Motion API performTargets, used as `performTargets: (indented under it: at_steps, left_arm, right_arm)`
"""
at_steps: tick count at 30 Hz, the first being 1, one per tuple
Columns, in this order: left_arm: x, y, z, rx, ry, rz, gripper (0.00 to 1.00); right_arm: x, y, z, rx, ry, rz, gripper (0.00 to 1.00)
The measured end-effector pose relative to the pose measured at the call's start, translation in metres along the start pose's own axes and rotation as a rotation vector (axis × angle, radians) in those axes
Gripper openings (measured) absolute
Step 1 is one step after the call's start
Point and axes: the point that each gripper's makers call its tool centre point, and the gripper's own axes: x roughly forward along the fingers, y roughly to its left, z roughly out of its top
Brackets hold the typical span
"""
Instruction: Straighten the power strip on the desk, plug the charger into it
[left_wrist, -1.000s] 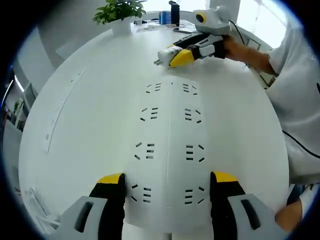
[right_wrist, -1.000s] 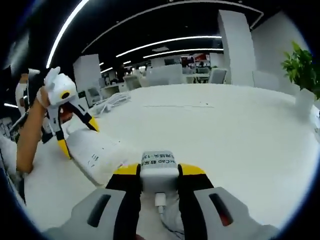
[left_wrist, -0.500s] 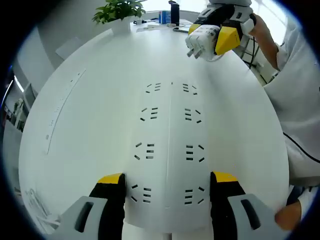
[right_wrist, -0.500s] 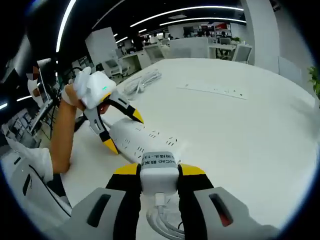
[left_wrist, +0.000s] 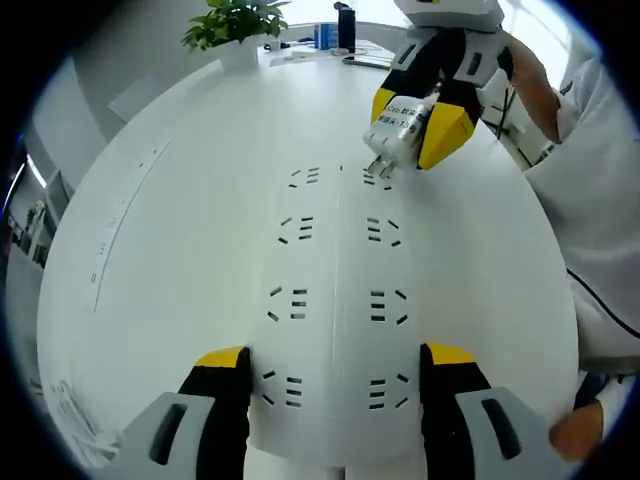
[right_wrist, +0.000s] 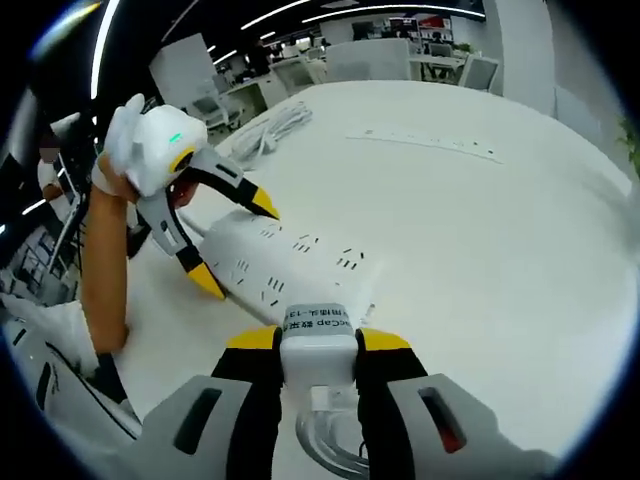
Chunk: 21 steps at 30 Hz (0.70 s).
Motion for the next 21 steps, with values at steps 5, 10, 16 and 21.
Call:
performTargets:
  at_steps: [5,10,16,21]
  left_arm:
    - [0.0,0.0,0.0,0.002,-0.016,-0.004,0.69]
    - [0.001,-0.001,0.0,0.006,-0.003,0.0,0.69]
    - [0.0,0.001,0.0,0.003,0.006,0.003,0.69]
    - [0.001,0.0,0.001,-0.001,0.015,0.009,0.69]
  right_arm:
    - [0.001,0.003,-0.002,0.014,0.031,-0.014,0.27]
    - [0.001,0.004,0.004,0.029,0.066,-0.073,0.28]
    - [0.003,0.003,0.008,0.045,0.094,-0.131,0.28]
    - [0.006,-0.003,0.013,0.056,0.114,-0.21,0.28]
